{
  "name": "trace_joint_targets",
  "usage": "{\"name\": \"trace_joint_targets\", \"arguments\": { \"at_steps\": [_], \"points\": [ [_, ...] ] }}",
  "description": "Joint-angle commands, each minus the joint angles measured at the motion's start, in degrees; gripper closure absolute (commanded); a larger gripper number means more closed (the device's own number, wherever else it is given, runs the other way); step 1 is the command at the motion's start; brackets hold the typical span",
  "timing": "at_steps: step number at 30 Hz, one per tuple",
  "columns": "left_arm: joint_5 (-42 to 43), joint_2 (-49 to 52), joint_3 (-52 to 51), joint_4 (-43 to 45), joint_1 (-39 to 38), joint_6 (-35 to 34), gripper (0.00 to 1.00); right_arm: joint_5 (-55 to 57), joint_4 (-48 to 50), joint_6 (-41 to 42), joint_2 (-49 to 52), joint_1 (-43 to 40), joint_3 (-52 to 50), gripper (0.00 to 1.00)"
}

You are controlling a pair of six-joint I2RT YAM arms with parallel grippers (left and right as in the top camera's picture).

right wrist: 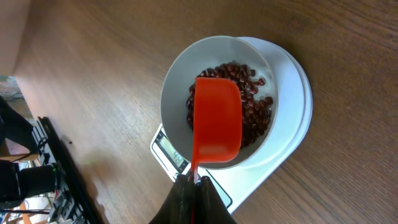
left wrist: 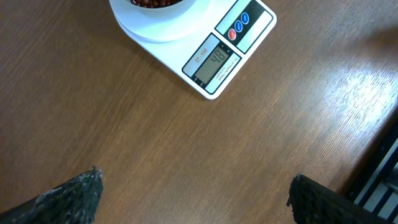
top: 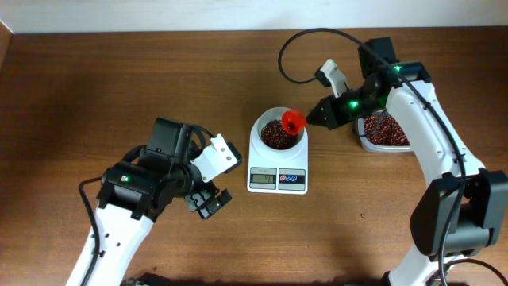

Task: Scoop and weigh 50g on scale
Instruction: 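Tilt the scoop slowly to trickle beans into the bowl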

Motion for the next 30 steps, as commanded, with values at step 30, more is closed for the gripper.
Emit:
{"name": "trace_joint_targets", "arguments": {
  "at_steps": [30],
  "points": [
    [0.9,-0.5,0.8,0.1,0.2,0.7,0.01,0.7,2.4,2.5,-0.7,0.9,0.5,0.96]
  ]
}}
